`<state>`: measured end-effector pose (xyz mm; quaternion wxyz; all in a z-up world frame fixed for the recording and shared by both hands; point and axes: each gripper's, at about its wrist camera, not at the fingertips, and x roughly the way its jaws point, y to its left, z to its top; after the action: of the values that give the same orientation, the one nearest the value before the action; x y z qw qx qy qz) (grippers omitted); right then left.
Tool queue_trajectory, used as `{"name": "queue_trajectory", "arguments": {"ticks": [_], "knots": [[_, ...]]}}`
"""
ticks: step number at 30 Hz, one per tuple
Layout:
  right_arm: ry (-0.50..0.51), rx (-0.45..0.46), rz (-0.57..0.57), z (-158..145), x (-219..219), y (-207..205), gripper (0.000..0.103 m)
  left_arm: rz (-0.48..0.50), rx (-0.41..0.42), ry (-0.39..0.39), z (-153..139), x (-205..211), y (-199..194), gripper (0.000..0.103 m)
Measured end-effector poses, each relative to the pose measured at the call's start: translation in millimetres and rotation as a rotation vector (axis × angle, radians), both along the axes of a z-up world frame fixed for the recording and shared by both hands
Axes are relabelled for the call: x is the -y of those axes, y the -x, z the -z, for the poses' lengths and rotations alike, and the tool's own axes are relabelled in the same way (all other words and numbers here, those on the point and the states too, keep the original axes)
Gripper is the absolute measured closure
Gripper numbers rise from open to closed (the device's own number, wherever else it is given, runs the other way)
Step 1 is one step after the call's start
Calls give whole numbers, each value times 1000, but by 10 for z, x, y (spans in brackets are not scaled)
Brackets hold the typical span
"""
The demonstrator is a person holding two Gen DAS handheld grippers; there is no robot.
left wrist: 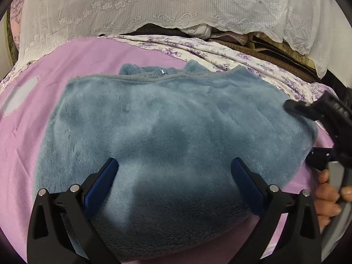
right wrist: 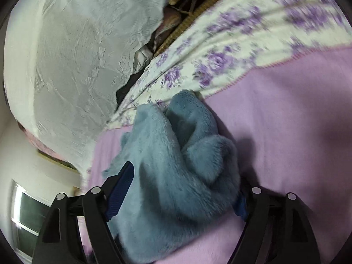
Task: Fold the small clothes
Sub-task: 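Grasp the folded jacket edge with the right tool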
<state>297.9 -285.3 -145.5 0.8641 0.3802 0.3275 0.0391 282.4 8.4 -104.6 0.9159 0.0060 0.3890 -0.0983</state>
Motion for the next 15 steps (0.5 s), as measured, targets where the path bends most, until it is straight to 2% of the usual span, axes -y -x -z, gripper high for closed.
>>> {"name": "queue_trajectory", "arguments": {"ticks": [1, 3, 8, 13, 15], "knots": [[43, 11, -8, -10, -50, 9, 23, 0, 4, 0, 5, -6, 3, 4], [54, 22, -9, -9, -51, 22, 25, 1, 5, 4, 5, -17, 12, 4], [-57, 62, 17, 35, 130, 79, 29, 4, 14, 44, -53, -74, 35, 4], [-78, 97, 20, 32, 164, 71, 29, -1, 33, 185, -314, -175, 24, 5], [-96, 105, 20, 37, 188, 84, 29, 1, 54, 158, -358, -82, -1, 5]]}}
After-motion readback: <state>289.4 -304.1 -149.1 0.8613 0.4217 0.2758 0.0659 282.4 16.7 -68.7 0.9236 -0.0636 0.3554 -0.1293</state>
